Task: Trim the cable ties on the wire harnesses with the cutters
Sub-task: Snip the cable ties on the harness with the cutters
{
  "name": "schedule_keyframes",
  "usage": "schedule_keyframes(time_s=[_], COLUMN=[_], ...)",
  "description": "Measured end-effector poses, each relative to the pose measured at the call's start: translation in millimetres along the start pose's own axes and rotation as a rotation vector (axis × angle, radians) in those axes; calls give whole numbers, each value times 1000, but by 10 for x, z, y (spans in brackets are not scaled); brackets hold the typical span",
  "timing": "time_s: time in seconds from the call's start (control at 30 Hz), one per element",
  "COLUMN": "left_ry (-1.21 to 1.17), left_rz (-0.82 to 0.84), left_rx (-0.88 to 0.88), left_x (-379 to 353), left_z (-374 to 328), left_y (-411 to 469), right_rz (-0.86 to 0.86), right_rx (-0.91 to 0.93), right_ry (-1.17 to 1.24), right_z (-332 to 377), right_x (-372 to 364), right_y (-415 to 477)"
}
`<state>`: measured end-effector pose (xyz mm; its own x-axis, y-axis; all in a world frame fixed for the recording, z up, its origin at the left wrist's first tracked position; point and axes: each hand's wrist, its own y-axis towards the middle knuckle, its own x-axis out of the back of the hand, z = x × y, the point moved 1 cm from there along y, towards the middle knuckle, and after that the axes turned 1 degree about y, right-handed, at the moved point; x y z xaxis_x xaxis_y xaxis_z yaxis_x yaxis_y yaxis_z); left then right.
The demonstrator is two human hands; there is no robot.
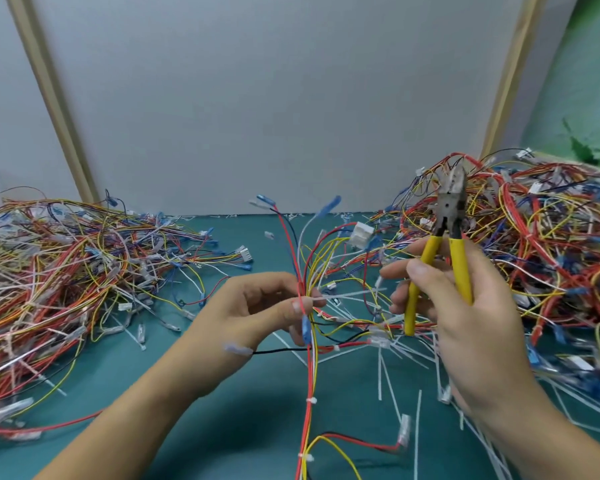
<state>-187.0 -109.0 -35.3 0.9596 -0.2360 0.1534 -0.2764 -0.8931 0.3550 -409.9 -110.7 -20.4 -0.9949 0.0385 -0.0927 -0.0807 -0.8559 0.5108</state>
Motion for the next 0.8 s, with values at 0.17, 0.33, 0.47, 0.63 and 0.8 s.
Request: schedule_keyframes(time_s=[0.17, 0.33, 0.47, 0.63, 0.8], left_ry=[1, -37, -214, -120, -60], left_rz=[-26, -46, -160, -313, -315], left_rx=[-37, -88, -113, -70, -81], left_x=[-10, -15, 78, 69, -20], left_z=[-15, -42, -102, -70, -54], left_y=[-16, -7, 13, 37, 37], right_rz=[55, 58, -6, 130, 420], right_rx=[-8, 23, 15, -34, -120], right_ry=[32, 40, 102, 47, -277], right_z=[53, 72, 70, 56, -69], right_x=[-10, -4, 29, -6, -133], right_y=[-18, -17, 12, -6, -169])
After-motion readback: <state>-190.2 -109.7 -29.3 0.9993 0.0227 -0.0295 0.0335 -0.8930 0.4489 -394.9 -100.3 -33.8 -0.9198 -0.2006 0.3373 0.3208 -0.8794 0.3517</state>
